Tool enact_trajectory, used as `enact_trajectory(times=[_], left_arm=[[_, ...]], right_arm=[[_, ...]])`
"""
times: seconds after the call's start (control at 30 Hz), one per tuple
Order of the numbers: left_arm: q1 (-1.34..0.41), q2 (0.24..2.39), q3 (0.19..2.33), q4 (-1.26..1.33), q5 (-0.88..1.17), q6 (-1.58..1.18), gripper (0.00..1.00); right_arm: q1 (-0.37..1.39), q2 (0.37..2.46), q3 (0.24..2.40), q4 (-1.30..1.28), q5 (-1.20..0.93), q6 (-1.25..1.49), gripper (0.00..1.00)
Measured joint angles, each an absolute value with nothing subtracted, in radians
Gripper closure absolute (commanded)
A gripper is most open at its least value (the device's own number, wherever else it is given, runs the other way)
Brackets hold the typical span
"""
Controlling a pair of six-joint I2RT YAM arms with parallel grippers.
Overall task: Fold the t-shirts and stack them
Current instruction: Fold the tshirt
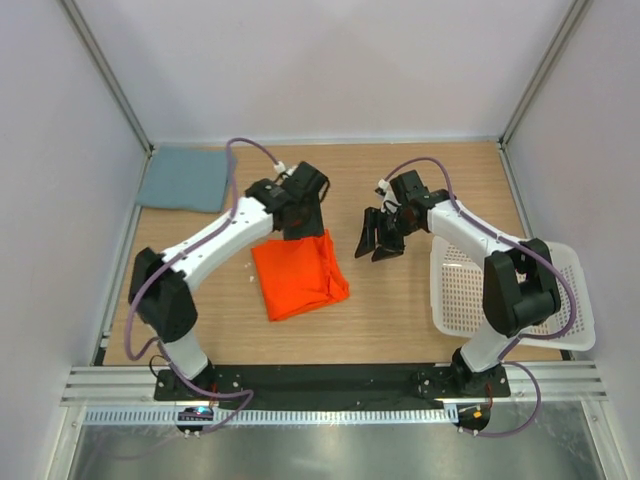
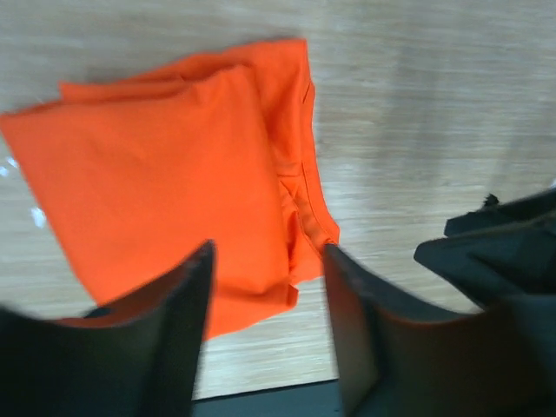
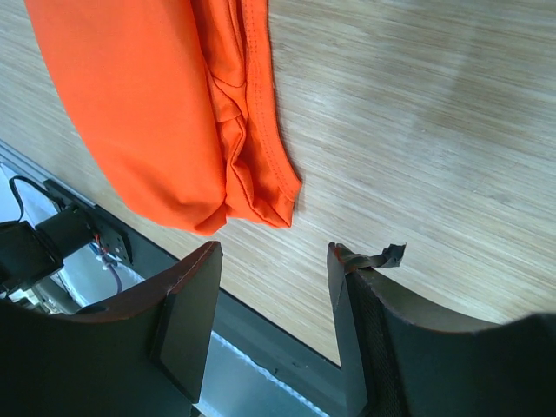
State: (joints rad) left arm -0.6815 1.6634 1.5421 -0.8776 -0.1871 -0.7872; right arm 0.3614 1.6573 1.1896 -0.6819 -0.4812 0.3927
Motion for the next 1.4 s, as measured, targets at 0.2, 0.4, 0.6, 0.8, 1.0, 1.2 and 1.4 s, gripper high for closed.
enact_trajectory(times=[0.2, 0.4, 0.6, 0.8, 1.0, 1.2, 1.4], left_arm=[[-0.791, 1.930, 1.719, -1.037, -0.262, -0.892, 0.65], [-0.812, 2.096, 1.862, -1.159, -0.326, -0.939, 0.55], [-0.813, 2.158, 1.885, -1.221, -0.333, -0.966, 0.52], [-0.813, 2.205, 1.900, -1.237, -0.330, -0.970, 0.52], [-0.814, 2.234, 1.915, -1.238, -0.322, -0.971, 0.51], [-0.814, 2.272, 1.916, -1.240, -0.318, -0.970, 0.53], [-0.814, 2.296, 1.930, -1.248, -0.318, -0.964, 0.66]], right_arm=[[0.353, 1.658, 1.184, -0.679, -0.475, 0.375, 0.41], [0.349, 1.658, 1.122, -0.670, -0.465, 0.361, 0.41], [0.344, 1.657, 1.044, -0.659, -0.465, 0.358, 0.41], [0.344, 1.657, 1.034, -0.633, -0.479, 0.361, 0.41], [0.344, 1.657, 1.019, -0.610, -0.490, 0.361, 0.41], [0.344, 1.658, 1.013, -0.601, -0.504, 0.361, 0.41], [0.344, 1.688, 1.013, -0.583, -0.532, 0.362, 0.38]])
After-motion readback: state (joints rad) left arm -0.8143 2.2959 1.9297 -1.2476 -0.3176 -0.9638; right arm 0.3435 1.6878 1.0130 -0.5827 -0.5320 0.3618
